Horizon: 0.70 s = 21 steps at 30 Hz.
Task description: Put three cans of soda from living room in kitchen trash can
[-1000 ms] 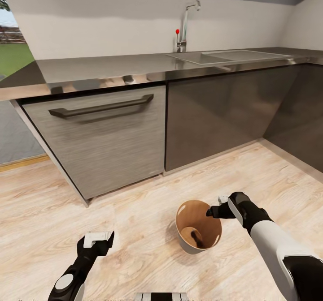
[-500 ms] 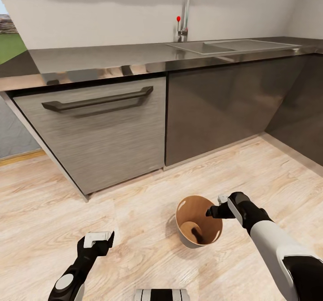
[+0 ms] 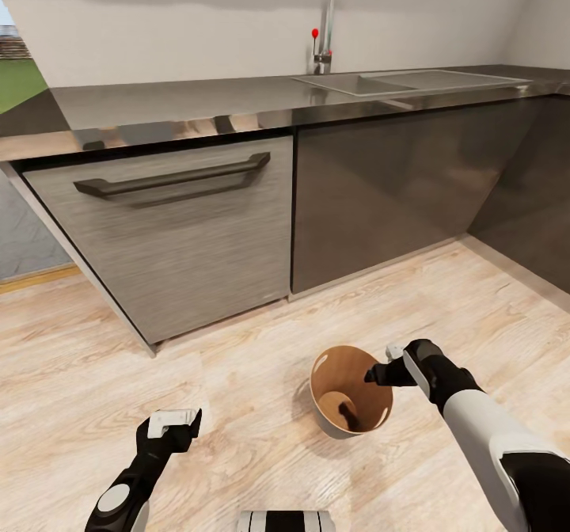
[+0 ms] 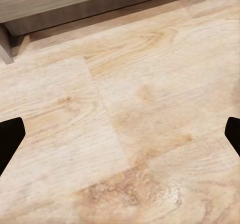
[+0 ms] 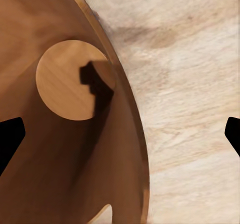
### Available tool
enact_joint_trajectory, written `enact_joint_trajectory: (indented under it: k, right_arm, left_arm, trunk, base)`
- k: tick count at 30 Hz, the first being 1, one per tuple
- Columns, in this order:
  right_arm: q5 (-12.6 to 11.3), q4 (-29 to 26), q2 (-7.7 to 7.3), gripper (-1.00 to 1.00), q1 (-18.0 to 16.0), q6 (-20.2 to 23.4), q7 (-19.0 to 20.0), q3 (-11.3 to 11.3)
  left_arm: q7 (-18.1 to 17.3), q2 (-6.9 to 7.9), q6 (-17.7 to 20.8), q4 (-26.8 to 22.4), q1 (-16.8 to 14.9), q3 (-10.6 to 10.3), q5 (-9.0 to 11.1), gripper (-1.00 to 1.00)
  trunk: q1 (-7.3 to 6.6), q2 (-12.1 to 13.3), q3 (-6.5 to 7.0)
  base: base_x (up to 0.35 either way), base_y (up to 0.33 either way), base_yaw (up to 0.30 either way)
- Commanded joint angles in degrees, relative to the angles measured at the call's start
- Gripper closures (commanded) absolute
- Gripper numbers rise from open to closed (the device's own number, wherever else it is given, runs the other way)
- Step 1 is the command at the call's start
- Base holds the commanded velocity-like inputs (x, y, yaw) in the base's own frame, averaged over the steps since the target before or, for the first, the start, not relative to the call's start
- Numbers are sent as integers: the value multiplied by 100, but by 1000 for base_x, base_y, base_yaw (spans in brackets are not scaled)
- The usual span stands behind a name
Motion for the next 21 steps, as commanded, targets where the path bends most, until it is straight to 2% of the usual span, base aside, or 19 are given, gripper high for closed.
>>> enact_joint_trajectory:
  k: [1,3,11,21]
  right_arm:
    - [-1,0,-5,-100,0,0,1,0]
    - [-1,-1,-17,-100,0,0,2,-1]
    - [-1,0,-39,-100,0,0,-11,-1]
    - [-1,0,-29,-100,0,0,-18,4]
  left_arm:
    - [0,0,0,2,0,0,0,-100]
    - [0,0,0,1,0,0,-1,-100]
    - [0,0,0,2,0,0,-6,-100]
    - [0,0,-4,2,0,0,-5,-100]
  trunk:
    - [0,0,0]
    - [0,0,0]
    - [21,-11,-177]
    - [21,-11,-177]
  base:
    - [0,0,0]
    - [0,0,0]
    - [0,0,0]
    - [0,0,0]
